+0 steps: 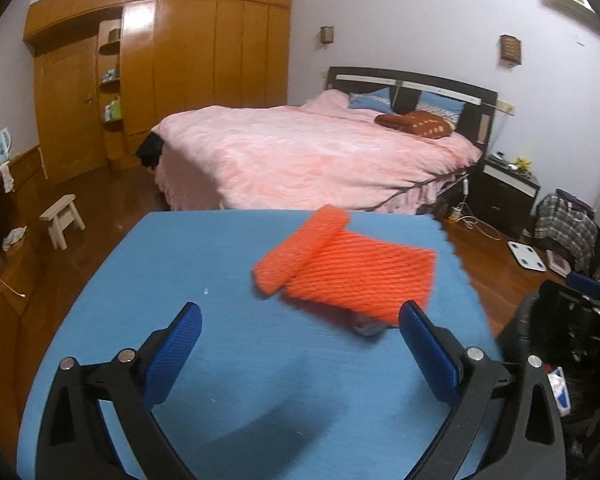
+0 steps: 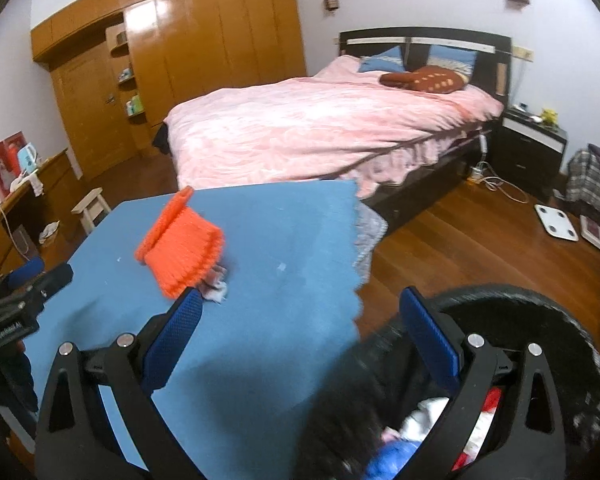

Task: Collect trash
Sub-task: 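Move both grippers back over the table toward the orange foam nets, then grasp an orange foam net sleeve with the right gripper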

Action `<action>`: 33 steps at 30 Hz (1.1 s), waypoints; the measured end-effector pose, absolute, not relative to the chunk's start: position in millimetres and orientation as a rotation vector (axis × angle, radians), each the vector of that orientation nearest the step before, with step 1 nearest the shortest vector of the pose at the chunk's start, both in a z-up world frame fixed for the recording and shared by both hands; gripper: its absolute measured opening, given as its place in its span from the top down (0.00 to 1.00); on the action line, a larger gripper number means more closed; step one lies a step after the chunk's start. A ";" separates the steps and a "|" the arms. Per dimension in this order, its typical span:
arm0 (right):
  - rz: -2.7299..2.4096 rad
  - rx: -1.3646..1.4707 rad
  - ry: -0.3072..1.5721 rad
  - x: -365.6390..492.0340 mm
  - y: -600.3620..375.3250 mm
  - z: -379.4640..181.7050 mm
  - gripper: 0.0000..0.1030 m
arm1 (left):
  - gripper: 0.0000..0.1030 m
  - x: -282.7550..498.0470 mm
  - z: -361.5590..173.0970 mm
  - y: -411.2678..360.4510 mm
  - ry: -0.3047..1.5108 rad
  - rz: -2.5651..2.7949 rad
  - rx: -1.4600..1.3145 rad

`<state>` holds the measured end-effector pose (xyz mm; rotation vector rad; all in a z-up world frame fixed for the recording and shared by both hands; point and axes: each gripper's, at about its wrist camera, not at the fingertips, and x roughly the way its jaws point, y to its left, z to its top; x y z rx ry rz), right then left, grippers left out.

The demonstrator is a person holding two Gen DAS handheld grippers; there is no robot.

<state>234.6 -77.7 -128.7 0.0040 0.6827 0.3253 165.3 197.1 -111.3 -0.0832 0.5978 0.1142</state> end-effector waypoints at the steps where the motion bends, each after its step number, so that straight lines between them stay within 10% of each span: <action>1: 0.332 -0.001 0.685 240.6 -72.2 -130.1 0.07 | 0.06 168.9 -114.4 201.1 0.602 0.122 -0.082; 19: 0.485 -0.102 0.733 313.9 19.8 -155.0 0.09 | 0.07 219.1 -143.2 249.8 0.614 0.162 -0.090; 29: 0.590 -0.085 0.798 315.7 24.9 -176.7 0.82 | 0.10 241.8 -157.7 250.8 0.631 0.130 -0.090; 33: 0.594 -0.061 0.801 314.8 18.1 -178.1 0.85 | 0.11 255.2 -161.7 245.6 0.633 0.112 -0.078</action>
